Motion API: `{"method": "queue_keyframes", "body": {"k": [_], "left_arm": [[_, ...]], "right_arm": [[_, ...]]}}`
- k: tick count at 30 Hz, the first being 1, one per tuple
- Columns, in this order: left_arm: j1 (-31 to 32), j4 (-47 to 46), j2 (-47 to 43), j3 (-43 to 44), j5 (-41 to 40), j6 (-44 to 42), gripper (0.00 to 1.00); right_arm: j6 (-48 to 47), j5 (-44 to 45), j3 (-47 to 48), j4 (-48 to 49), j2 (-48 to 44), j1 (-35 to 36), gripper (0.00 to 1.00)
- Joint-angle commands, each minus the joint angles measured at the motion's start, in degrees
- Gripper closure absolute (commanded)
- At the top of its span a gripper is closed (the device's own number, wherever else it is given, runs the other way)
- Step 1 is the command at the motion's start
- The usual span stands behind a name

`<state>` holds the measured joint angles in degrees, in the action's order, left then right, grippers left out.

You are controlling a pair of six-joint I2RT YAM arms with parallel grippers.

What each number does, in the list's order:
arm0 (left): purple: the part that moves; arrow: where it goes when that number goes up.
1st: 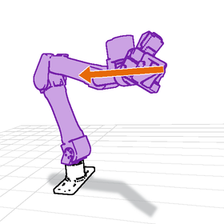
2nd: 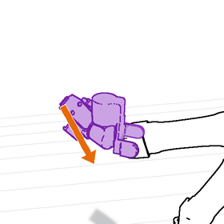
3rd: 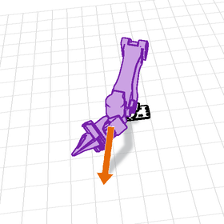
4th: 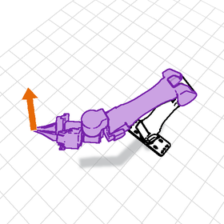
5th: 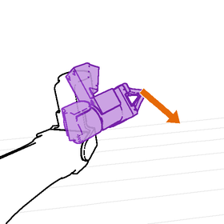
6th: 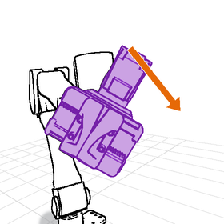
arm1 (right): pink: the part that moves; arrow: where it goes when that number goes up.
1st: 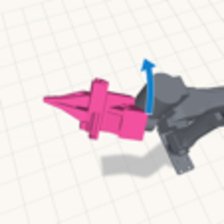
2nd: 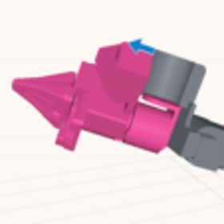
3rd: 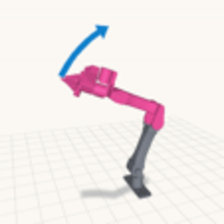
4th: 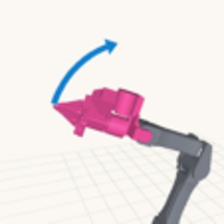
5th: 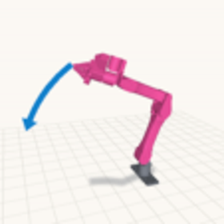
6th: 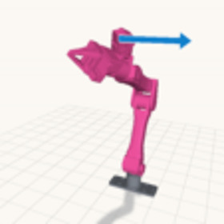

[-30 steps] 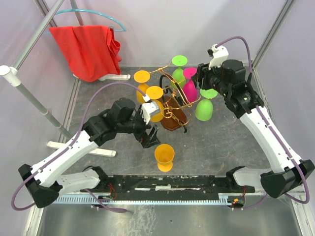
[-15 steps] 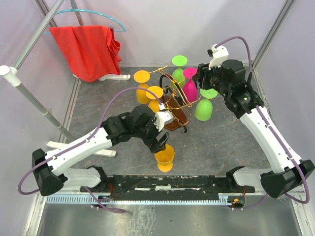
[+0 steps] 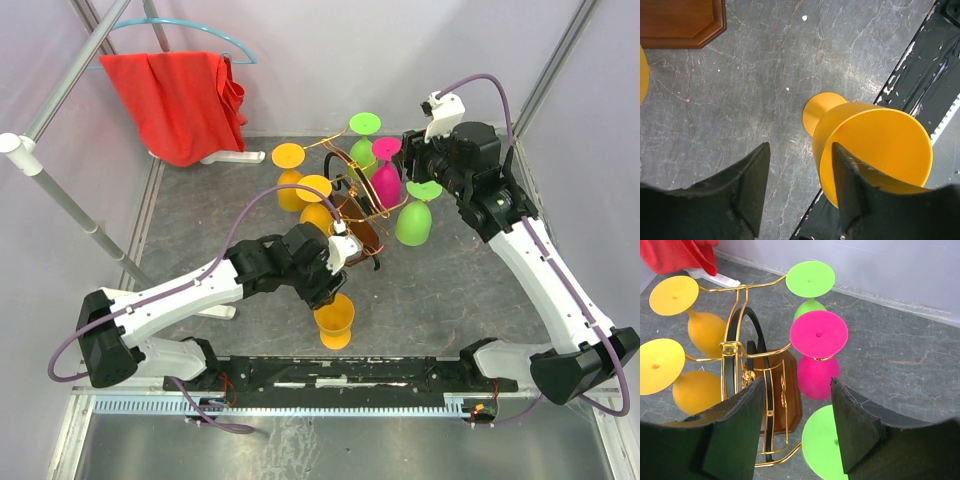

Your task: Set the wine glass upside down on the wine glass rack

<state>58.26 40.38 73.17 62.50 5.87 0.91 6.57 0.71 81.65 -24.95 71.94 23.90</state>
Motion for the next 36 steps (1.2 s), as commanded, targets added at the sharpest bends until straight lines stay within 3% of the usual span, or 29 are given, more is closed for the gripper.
{"method": "queue_keyframes", "body": {"k": [1, 7, 13, 21, 30, 36], "left_arm": [[0.41, -1.27, 0.05, 0.09, -0.83, 2.53, 0.47], [0.45, -1.23, -0.22, 0.08, 1.12, 1.76, 0.78], [0.44, -1.09, -1.96, 1.05, 2.82, 0.05, 0.97], [0.42, 4.69, -6.13, 4.14, -0.83, -1.95, 0.97], [0.41, 10.67, -9.83, 10.73, -24.56, -2.77, 0.97], [0.43, 19.19, -9.58, 21.46, -29.03, -7.81, 0.97]], "right_arm": [[-0.56, 1.04, 0.47, 1.78, -1.81, 0.26, 0.37], [-0.45, 1.39, -0.07, 2.25, -2.19, 0.20, 0.37], [-0.38, 1.42, -0.37, 2.49, -2.32, 0.24, 0.37], [-0.40, 1.27, -1.02, 3.18, -2.13, 0.24, 0.37], [0.79, -0.48, -0.52, 4.16, -1.16, 0.27, 0.38], [0.78, -1.36, 2.36, 3.77, 0.45, 0.24, 0.38]]}}
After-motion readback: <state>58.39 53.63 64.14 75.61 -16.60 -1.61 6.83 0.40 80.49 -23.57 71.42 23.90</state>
